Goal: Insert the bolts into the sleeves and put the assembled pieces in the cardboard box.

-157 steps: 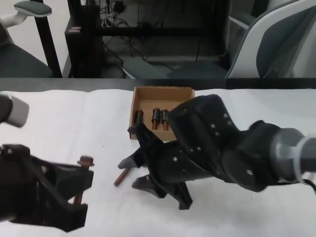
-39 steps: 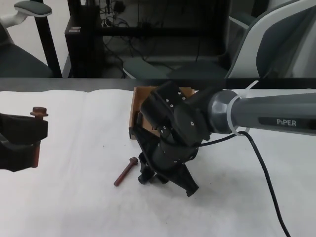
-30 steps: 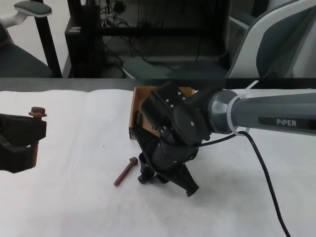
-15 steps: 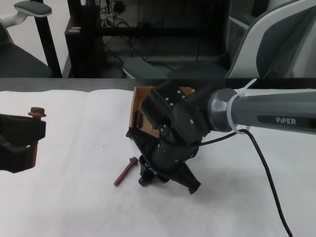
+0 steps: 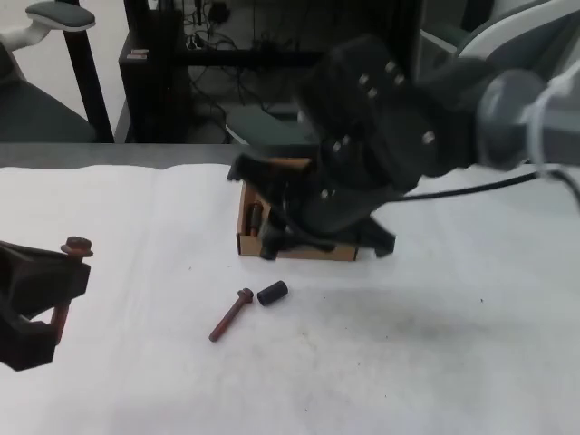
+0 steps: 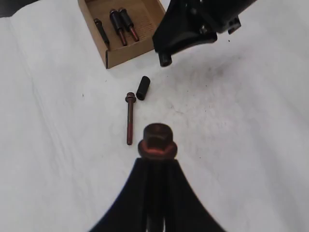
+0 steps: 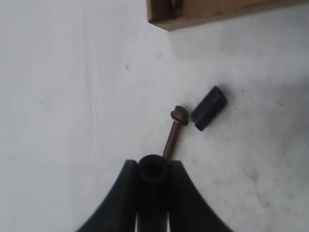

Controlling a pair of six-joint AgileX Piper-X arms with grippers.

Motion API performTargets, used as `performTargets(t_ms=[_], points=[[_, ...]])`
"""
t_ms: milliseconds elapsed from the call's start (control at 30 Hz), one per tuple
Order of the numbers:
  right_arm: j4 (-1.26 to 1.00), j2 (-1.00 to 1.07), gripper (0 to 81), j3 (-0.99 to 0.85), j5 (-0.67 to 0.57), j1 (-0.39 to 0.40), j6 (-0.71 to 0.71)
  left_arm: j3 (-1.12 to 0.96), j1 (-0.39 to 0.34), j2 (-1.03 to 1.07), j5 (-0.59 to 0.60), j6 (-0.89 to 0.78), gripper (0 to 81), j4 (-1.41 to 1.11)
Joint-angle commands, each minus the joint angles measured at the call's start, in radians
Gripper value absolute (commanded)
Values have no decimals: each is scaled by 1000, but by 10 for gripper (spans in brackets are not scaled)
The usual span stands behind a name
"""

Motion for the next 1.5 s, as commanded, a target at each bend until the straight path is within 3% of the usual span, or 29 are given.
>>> performTargets(t_ms=[0,367,567,800,1167,1467], points=[[2,-69,6,19,-45,-3,-87,-11,-3,1,20,-3,17,-40],[-123,-364,6,305,-240,-3,-265,-11,-16,106,220,-263,17,-322],[-172,-514,6,380,-328,-4,-509,-11,-100,241,328,-399,17,-618],[-233,-529,6,378,-415,-6,-735,-11,-167,393,330,-538,17,-925],[-258,-431,6,378,-484,-73,-844,-11,-95,516,323,-554,17,-1062],[-452,-330,6,378,-571,-77,-751,-11,-93,538,350,-556,17,-1100]])
